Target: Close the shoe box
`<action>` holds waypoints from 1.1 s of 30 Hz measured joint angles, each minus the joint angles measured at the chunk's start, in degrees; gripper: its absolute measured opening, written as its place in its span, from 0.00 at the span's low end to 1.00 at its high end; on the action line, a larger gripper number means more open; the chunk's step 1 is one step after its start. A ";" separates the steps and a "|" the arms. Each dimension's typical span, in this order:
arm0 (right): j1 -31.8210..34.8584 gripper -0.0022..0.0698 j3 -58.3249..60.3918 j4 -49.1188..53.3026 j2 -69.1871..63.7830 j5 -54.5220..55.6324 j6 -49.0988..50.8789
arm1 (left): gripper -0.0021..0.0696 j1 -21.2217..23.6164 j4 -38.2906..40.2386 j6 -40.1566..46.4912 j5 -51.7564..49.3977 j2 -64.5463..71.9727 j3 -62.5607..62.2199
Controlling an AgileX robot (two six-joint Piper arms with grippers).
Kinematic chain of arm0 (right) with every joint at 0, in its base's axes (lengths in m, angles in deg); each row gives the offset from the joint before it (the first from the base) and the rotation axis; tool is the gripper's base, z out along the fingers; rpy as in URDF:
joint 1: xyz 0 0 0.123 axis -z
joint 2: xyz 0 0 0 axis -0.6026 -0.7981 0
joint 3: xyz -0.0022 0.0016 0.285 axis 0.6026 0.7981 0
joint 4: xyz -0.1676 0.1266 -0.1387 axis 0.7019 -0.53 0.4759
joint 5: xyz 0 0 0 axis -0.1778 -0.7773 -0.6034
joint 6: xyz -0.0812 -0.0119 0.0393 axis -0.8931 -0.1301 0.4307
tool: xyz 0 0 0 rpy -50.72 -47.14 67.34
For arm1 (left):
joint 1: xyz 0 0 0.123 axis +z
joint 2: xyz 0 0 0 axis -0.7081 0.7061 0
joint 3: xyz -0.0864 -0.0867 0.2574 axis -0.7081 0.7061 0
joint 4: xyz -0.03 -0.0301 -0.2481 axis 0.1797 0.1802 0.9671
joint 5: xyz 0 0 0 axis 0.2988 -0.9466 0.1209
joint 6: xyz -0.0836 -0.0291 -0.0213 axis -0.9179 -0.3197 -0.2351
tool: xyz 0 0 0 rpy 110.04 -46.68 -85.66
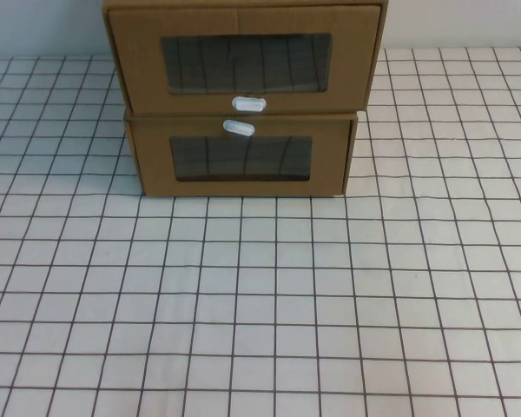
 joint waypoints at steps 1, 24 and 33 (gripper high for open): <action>0.00 0.01 0.88 8.34 0.00 -1.06 9.17 | 0.02 0.00 0.00 0.00 0.00 0.00 0.00; 0.00 0.01 22.96 55.20 10.19 3.22 53.64 | 0.02 0.00 -0.12 0.00 0.00 0.00 0.00; 0.00 0.01 22.96 54.20 10.19 3.02 53.64 | 0.02 0.00 -0.59 0.00 0.00 -0.03 0.00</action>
